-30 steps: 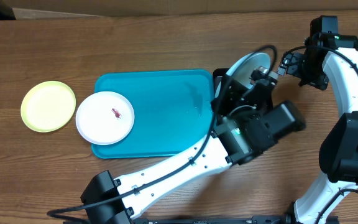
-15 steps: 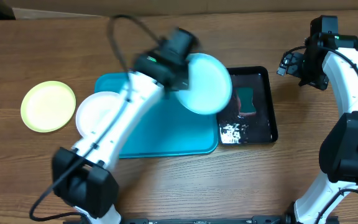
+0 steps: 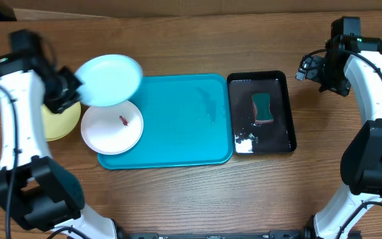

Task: Clean dirty plates on tray and stack at the side
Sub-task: 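Lower the light blue plate onto the yellow plate and open the left gripper, then move the left gripper to the white plate's left rim on the tray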

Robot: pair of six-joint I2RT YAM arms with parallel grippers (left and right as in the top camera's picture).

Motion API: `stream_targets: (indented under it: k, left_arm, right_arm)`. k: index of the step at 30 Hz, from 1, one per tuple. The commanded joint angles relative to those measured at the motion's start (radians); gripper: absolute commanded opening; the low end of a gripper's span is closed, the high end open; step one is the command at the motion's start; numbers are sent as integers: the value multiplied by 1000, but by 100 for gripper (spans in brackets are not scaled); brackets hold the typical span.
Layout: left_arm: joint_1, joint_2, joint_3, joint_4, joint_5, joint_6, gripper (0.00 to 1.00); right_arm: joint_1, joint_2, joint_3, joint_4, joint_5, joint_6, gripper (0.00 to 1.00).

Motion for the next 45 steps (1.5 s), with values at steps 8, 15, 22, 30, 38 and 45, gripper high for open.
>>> stream_targets:
  k: [8,15,22,30,38,45]
  left_arm:
    - [326,2,20,-15,-222,-37,4]
    - [357,4,-11,60,-298,-60,4]
    - [324,4,-168,225,-293,-60,4]
    - [314,4,-229,364,-292,-20,6]
    - [313,4,-228,385,-138,13,80]
    - [271,-27,-220,278,4,43,76]
  right_arm:
    - [-1,-6,7,5,3,4,100]
    - [-1,-6,6,5,3,4,100]
    - [-1,-6,6,5,3,4,100]
    - [-1,-6,6,5,3,4,100]
    - [-1,-6,6,5,3,4,100]
    - [-1,-6,6,5,3,4,100]
